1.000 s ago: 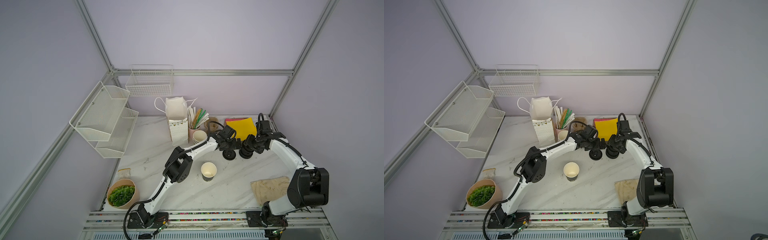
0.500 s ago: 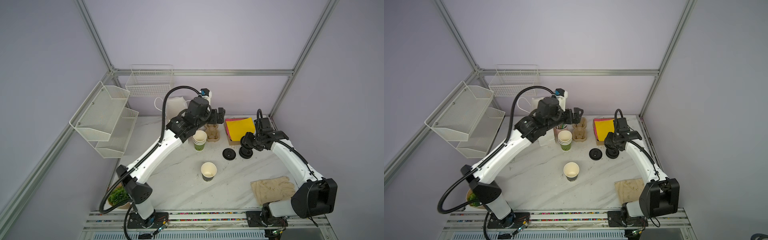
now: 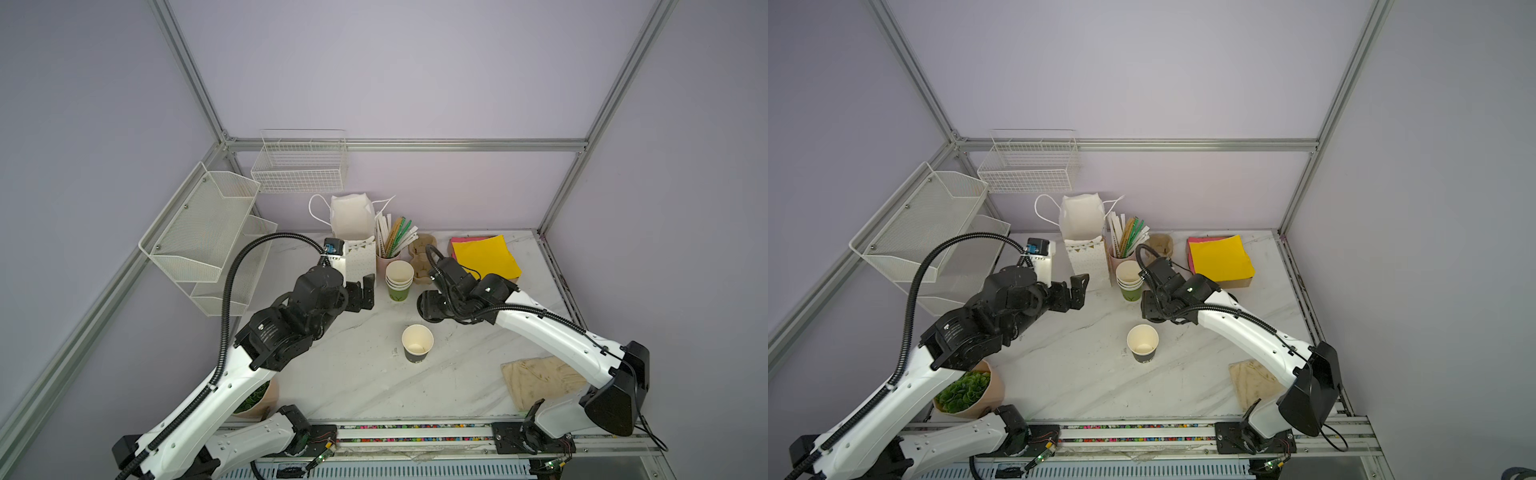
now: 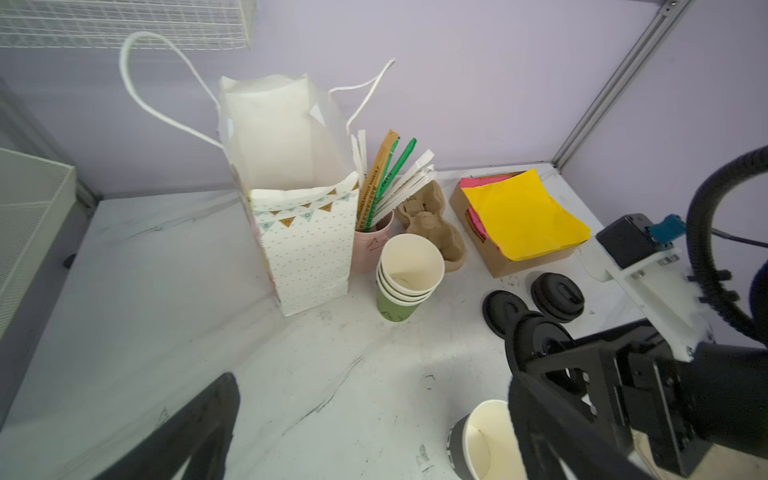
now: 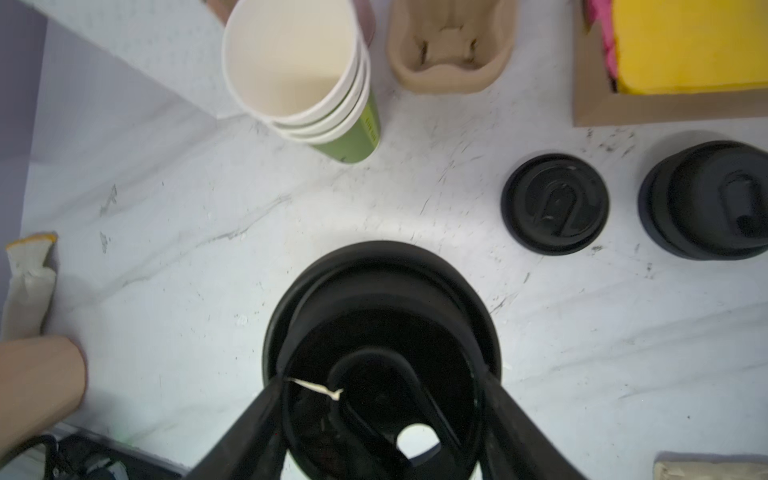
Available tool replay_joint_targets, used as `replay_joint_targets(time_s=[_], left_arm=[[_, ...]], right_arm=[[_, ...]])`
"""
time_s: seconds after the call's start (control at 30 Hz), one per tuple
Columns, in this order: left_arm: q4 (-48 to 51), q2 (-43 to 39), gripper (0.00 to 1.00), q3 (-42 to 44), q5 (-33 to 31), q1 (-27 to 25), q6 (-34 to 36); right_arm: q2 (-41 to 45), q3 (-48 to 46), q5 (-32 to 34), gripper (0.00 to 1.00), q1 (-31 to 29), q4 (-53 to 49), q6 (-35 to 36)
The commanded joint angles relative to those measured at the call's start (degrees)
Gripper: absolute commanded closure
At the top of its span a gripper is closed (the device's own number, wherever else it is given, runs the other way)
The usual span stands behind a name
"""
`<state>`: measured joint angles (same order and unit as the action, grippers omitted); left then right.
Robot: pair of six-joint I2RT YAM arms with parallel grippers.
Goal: Pack the takeout coffee
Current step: 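Carry the black lid over the white cup with right gripper while left retracts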
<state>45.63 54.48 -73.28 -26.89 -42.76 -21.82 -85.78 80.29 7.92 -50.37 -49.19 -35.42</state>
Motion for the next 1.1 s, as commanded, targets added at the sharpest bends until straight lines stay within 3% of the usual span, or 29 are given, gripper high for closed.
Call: replay_joint_targets(time_s=[0.0,0.2,0.5,1.07], left_arm=[[2.1,-6.5,0.00,6.1,-6.4,0.3,2.1],[1.9,-12.6,0.00,13.7,-10.3,0.3,2.5],[0.1,-13.9,0.00,19.9,-12.2,0.3,2.1],[-1.7,-15.9,0.00,25.0,-13.9,0.3,2.3]], right_arm=[[-1.7,0.6,5.1,0.33,-5.4,-4.6,-4.8],[-4.4,-0.2,7.6,0.33,-10.6,-5.6,-7.6],[-5.9,-1.3,9.3,0.33,-11.1,-6.5,-9.0],[-8.6,-0.9,6.6,0.33,-11.5,-5.0,-7.9]])
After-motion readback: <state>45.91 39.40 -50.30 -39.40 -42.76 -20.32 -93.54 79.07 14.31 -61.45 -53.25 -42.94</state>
